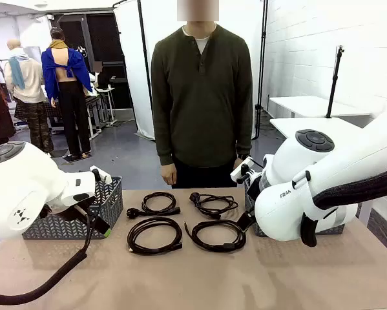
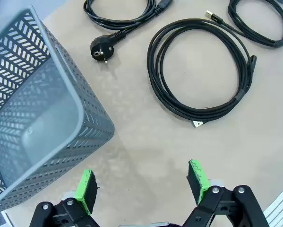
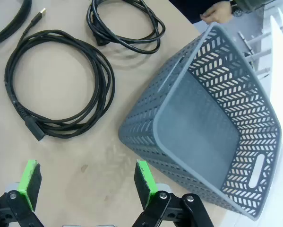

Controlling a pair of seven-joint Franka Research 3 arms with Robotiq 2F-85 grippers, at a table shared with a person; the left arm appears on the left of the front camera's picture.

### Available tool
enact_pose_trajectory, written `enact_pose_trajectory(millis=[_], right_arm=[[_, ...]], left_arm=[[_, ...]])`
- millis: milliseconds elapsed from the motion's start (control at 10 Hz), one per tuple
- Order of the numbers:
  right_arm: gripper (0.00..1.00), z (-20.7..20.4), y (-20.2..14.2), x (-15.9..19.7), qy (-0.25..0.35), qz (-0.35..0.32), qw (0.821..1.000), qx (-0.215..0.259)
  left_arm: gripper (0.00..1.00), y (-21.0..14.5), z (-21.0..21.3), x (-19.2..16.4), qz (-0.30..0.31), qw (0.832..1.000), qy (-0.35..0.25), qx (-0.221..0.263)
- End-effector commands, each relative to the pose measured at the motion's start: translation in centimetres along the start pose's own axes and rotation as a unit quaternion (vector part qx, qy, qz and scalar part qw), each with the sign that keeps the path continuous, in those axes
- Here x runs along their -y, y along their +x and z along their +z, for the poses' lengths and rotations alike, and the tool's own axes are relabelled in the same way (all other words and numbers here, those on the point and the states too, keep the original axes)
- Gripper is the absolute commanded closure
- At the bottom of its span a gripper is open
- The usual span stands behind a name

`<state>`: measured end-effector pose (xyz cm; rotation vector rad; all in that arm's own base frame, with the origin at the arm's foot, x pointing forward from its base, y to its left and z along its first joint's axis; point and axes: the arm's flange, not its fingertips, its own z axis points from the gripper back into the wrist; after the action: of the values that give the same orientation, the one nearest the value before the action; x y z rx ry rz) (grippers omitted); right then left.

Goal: Organize the cables according to human instructions.
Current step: Pick up a bundle of cables and place it in the basket indicated by the human.

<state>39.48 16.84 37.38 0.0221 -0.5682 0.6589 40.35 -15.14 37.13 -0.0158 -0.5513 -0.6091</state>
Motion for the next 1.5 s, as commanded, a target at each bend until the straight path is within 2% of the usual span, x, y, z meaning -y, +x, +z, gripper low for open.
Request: enact_pose_trajectory(millis=[0, 1200, 1400], right_arm=[[0.00, 0.0, 0.0, 0.0, 0.000, 0.000, 1.000, 0.000], [0.00, 0.0, 0.0, 0.0, 0.000, 0.000, 1.000, 0.000], [0.00, 1.9, 0.7, 1.2, 0.045, 0.001, 0.999, 0.020]], left_arm=[[0.00, 0.0, 0.0, 0.0, 0.000, 1.000, 0.000, 0.000], [0.00, 0.0, 0.0, 0.1, -0.002, 1.000, 0.000, 0.000], [0.00, 0.4, 2.1, -0.9, -0.020, 0.999, -0.025, 0.019]])
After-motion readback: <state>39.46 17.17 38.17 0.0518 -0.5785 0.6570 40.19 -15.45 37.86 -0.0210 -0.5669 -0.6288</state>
